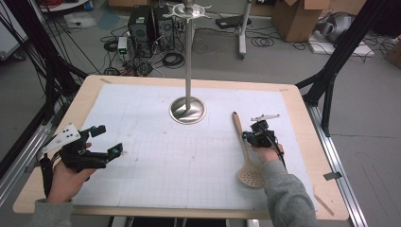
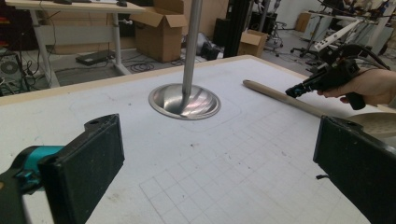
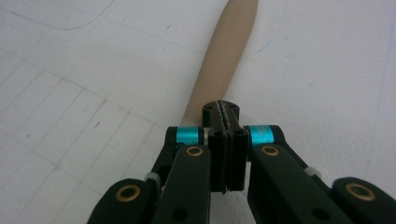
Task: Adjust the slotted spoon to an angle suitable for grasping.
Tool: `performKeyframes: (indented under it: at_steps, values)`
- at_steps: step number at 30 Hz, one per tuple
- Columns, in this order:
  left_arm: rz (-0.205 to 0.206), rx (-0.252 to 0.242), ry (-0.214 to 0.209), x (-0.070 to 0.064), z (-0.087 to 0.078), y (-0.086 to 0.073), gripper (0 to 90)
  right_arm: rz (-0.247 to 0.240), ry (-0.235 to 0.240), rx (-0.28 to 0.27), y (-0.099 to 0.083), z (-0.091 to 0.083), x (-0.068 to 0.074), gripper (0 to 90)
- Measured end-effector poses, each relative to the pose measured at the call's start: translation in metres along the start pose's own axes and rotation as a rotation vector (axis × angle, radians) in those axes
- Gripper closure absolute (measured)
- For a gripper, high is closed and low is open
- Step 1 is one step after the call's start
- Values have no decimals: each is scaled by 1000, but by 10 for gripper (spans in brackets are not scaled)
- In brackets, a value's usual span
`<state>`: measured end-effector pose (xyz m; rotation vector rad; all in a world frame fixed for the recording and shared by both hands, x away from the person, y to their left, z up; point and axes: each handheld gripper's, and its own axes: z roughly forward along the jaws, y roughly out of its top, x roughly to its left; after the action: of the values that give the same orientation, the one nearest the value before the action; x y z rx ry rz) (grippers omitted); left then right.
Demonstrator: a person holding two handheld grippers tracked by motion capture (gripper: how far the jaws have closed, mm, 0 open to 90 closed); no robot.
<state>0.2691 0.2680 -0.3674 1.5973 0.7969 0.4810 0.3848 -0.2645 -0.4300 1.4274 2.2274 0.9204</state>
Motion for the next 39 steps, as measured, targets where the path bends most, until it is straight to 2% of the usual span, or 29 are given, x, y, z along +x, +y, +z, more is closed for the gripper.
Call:
performKeyframes:
  at_steps: [7, 18, 26, 32, 33, 35, 37, 39]
  values:
    - [1, 2, 1, 0, -1, 0, 22, 10, 0, 15, -1, 4, -2, 900]
    - [2, 8, 1, 0, 0, -1, 22, -29, 29, 11, 1, 8, -2, 900]
    - [-1, 12, -1, -1, 1, -2, 22, -72, 21, 30, 6, 10, 2, 900]
    - [1, 11, 2, 0, 0, -2, 22, -96, 45, 29, 8, 13, 8, 900]
    - [1, 10, 2, 0, -1, -2, 22, -117, 52, 33, 9, 13, 10, 900]
    - [-1, 9, 3, 0, -1, -2, 22, -120, 56, 37, 9, 13, 11, 900]
    - [2, 11, 4, 0, -1, -2, 22, -151, 74, 41, 10, 14, 16, 900]
    - [2, 11, 4, -1, -1, -2, 22, -160, 83, 45, 11, 15, 18, 900]
